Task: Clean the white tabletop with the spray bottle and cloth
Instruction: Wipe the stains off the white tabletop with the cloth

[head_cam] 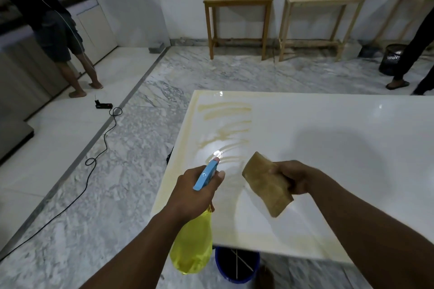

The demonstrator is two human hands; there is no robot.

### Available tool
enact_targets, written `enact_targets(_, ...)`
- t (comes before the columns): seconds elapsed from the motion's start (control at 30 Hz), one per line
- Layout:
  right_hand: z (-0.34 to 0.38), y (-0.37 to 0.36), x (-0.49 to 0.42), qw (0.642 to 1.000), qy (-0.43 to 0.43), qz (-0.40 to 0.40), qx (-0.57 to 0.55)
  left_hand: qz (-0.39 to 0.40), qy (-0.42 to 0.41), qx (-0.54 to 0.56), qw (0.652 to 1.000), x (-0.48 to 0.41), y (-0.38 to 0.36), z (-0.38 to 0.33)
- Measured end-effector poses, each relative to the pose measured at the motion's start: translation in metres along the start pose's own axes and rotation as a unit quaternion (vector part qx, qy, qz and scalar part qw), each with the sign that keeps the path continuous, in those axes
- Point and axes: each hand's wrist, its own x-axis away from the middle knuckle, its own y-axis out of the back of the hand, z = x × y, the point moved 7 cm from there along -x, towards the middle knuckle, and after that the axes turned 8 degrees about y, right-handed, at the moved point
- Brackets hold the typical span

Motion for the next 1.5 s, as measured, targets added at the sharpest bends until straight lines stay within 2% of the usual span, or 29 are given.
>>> enact_targets(0.1, 0.072, 0.045, -0.060, 0.998, 0.045, -0.013, 0.041, -0.005, 0.004, 0.004, 1.000, -0.055, -0.011, -0.016)
enact_targets(0.17, 0.130, 0.072, -0.105, 0.990, 0.078, -0.039, 0.114, -0.016, 0.022, 0.018, 0.999, -0.099, -0.016, -0.027)
enact_targets(0.3, 0.235, 0.090, -0.175, 0.939, 0.182, -0.098, 0.276, -0.029, 0.029, 0.042, 0.998, -0.171, -0.023, -0.047)
enact_targets(0.37, 0.263, 0.093, -0.222, 0.903, 0.228, -0.108, 0.347, -0.033, 0.027, 0.048, 0.998, -0.194, -0.026, -0.051)
enact_targets(0.47, 0.271, 0.088, -0.295, 0.870, 0.259, -0.104, 0.407, -0.039, 0.039, 0.056, 0.997, -0.221, -0.030, -0.043)
enact_targets(0.53, 0.247, 0.074, -0.331, 0.844, 0.261, -0.074, 0.463, -0.040, 0.053, 0.058, 0.996, -0.232, -0.032, -0.033)
enact_targets(0.63, 0.202, 0.053, -0.349, 0.766, 0.282, -0.080, 0.572, -0.035, 0.073, 0.036, 0.996, -0.243, -0.036, -0.012)
enact_targets(0.67, 0.193, 0.051, -0.347, 0.754, 0.295, -0.090, 0.580, -0.033, 0.080, 0.034, 0.996, -0.243, -0.037, -0.005)
enact_targets(0.83, 0.165, 0.045, -0.315, 0.761, 0.297, -0.073, 0.571, -0.037, 0.087, 0.049, 0.994, -0.225, -0.031, 0.003)
enact_targets(1.0, 0.092, 0.005, -0.238, 0.773, 0.334, -0.071, 0.535, -0.037, 0.052, 0.056, 0.996, -0.188, -0.010, -0.002)
enact_targets(1.17, 0.002, -0.047, -0.140, 0.789, 0.326, -0.067, 0.516, -0.016, 0.016, 0.041, 0.999, -0.109, 0.011, 0.011)
enact_targets(1.3, -0.069, -0.091, -0.049, 0.789, 0.336, -0.082, 0.508, -0.010, 0.011, 0.024, 1.000, -0.022, 0.031, 0.039)
enact_targets(1.4, -0.113, -0.118, -0.004, 0.792, 0.306, -0.063, 0.525, -0.012, 0.005, 0.017, 1.000, 0.028, 0.051, 0.058)
enact_targets(1.5, -0.121, -0.131, 0.016, 0.832, 0.276, -0.033, 0.480, -0.015, 0.009, 0.020, 1.000, 0.056, 0.067, 0.066)
